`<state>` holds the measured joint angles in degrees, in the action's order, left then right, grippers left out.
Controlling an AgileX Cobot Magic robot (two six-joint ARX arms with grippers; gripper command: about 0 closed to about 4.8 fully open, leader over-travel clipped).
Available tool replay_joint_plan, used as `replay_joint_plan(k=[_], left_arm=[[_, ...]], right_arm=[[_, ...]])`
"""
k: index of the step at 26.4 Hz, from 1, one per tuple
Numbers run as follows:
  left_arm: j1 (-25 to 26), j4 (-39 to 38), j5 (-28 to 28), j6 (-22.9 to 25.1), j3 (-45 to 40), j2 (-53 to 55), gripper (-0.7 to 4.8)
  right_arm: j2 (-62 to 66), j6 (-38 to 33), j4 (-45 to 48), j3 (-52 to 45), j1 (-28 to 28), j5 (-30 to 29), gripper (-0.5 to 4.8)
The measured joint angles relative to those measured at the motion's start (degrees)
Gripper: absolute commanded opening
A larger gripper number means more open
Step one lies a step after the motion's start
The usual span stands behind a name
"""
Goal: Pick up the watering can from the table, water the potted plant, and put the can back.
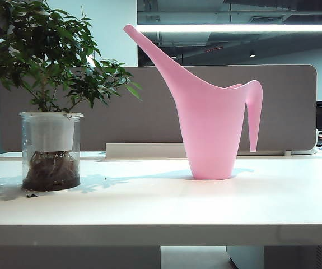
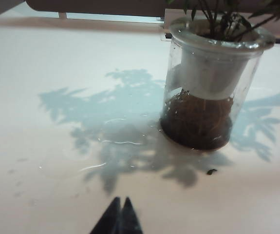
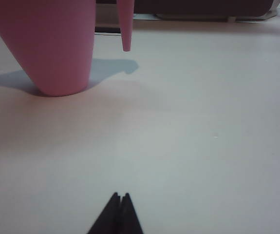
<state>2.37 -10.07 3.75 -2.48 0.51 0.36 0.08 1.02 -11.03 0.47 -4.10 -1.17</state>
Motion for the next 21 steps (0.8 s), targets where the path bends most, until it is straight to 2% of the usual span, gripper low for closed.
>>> replay_joint_plan(k=[7, 9, 13, 14, 18, 19, 21], left_arm=[[-2.7, 0.0, 0.0, -1.5, 0.0, 0.0, 0.03], [-5.7, -1.6, 0.0, -1.5, 1.9, 2.8, 0.03], [-13.2, -3.0, 1.1, 0.1, 22.3, 19.4, 0.03], [-15.2, -4.4, 3.1, 0.2, 31.0, 24.5, 0.03], [-18.0, -12.3, 10.9, 0.3, 45.7, 31.8, 0.03], [-18.8, -15.3, 15.4, 0.3, 52.1, 34.8, 0.03], [-18.8, -17.7, 18.0, 0.3, 55.6, 35.5, 0.03]], right_arm=[[0.0, 0.0, 0.0, 0.0, 0.0, 0.0, 0.0], [0.0, 0.0, 0.0, 0.0, 0.0, 0.0, 0.0], [0.0, 0.0, 0.0, 0.0, 0.0, 0.0, 0.0], [0.0, 0.0, 0.0, 0.0, 0.0, 0.0, 0.0], [0.0, 0.0, 0.0, 0.0, 0.0, 0.0, 0.0], [0.0, 0.0, 0.0, 0.0, 0.0, 0.0, 0.0], [0.0, 0.0, 0.0, 0.0, 0.0, 0.0, 0.0]])
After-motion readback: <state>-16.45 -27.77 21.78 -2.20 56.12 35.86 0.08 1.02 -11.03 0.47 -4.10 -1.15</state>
